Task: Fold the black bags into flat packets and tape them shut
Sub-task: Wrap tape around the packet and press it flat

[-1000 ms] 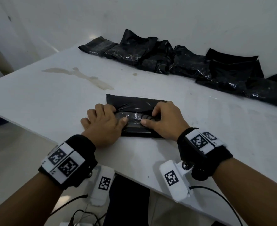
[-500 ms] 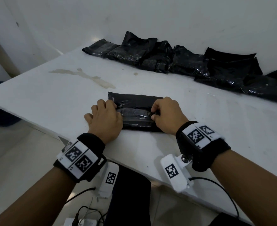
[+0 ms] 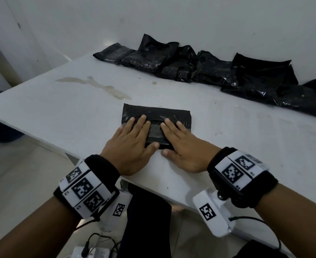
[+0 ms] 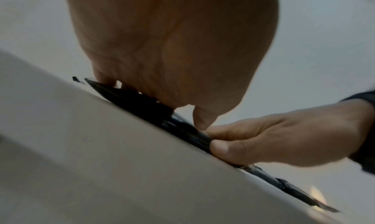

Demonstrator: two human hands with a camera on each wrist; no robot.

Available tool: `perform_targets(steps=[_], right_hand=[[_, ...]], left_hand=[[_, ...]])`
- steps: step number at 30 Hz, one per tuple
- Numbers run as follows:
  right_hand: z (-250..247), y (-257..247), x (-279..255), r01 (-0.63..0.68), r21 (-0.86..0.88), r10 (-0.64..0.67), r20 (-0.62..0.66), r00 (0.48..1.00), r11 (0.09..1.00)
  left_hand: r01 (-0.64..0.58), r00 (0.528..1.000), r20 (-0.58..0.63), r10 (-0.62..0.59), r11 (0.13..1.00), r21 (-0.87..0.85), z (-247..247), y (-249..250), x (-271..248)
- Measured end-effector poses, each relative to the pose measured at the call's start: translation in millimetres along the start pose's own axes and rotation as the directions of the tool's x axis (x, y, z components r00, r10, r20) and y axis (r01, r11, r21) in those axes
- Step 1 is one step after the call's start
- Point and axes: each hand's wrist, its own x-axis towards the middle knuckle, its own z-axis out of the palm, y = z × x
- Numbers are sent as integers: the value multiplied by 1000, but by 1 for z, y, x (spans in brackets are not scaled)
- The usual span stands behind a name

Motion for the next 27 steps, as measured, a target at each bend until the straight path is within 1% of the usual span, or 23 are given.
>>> perform_targets(steps=[3, 5, 10, 13, 15, 17, 19, 21, 25, 27], right_hand=[[6, -1, 3, -16, 1, 16, -21, 1000, 1000], [6, -2, 4, -17, 25, 17, -19, 1000, 1000], [5, 2, -2, -4, 76, 7, -31, 999, 997], [3, 4, -3, 8, 120, -3, -34, 999, 993], [-2, 5, -3, 22, 163, -16, -35, 999, 986], [-6, 8, -7, 31, 194, -19, -65, 998, 981], [-9, 13, -15, 11, 198, 13, -122, 992, 980], [-9, 18, -22, -40, 177, 66, -144, 987, 983], [-5, 17, -27, -114, 140, 123, -59, 991, 984], [-2, 14, -25, -147, 64, 149, -22, 989, 987]], left_hand=[[36, 999, 23, -33, 992, -121, -1, 1, 0], [50, 998, 34, -45, 984, -171, -1, 1, 1], [119, 992, -8, -126, 952, -281, 1, -6, -3], [144, 989, 19, -144, 957, -252, -2, -8, -4], [153, 988, 32, -149, 969, -193, -5, -10, -3], [158, 987, 50, -152, 976, -150, -7, -12, -2], [155, 987, 66, -147, 978, -137, -6, -13, -1], [145, 989, 59, -138, 980, -136, -4, -13, -1], [144, 989, 37, -140, 979, -146, 1, -13, -2], [139, 990, 48, -133, 979, -147, 1, -16, -3]])
